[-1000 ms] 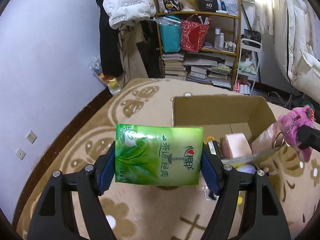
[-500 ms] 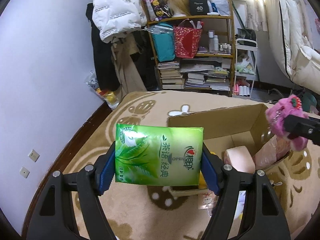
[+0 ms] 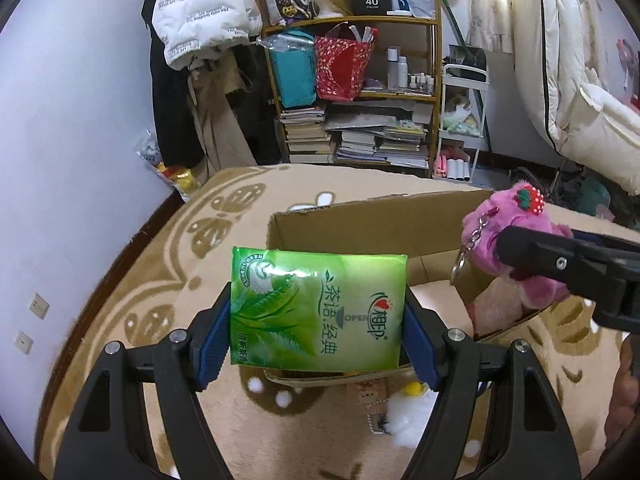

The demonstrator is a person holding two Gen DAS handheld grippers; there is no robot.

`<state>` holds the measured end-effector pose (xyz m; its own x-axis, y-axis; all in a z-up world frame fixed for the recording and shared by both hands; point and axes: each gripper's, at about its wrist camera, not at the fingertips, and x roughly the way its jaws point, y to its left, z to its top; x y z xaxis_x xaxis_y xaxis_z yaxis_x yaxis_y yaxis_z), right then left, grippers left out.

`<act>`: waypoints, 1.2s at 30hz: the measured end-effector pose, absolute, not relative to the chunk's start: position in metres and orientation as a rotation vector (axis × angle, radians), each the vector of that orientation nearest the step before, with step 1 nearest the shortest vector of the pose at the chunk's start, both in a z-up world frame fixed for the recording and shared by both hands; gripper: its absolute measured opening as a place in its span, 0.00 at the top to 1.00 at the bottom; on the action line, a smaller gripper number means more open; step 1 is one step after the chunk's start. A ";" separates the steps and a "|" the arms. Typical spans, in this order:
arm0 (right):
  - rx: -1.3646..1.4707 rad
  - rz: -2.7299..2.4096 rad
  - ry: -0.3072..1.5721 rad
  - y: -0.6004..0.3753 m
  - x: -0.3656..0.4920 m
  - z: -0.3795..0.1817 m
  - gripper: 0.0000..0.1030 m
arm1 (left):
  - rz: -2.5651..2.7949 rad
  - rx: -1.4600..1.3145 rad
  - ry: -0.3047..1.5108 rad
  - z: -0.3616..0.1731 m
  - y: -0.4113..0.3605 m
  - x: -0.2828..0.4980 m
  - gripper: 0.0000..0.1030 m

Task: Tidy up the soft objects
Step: 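Lift the green tissue pack with the left tool while the right tool carries the pink bear over the box, then open the left tool to drop the green pack while the right tool drops the pink bear, then lower the left tool toward the white fluffy chick while the right tool lowers toward the purple-haired doll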

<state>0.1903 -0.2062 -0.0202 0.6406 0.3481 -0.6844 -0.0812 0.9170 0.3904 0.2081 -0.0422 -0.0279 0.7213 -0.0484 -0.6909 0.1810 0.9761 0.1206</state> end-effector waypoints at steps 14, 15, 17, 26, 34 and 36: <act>0.319 0.238 0.843 -0.205 0.184 -0.017 0.02 | -0.122 0.098 0.745 -0.029 -0.028 0.210 0.02; 0.324 0.239 0.837 -0.207 0.183 -0.015 0.01 | -0.118 0.107 0.752 -0.029 -0.029 0.210 0.02; 0.328 0.237 0.832 -0.209 0.181 -0.010 0.00 | -0.109 0.111 0.760 -0.029 -0.029 0.209 0.02; 0.359 0.219 0.827 -0.224 0.160 -0.004 0.00 | -0.110 0.078 0.806 -0.029 -0.023 0.194 0.01; 0.428 0.179 0.865 -0.233 0.138 -0.025 0.00 | -0.118 0.101 0.844 -0.038 -0.023 0.171 0.01; 0.436 0.173 0.876 -0.233 0.132 -0.031 0.00 | -0.131 0.094 0.853 -0.042 -0.023 0.167 0.01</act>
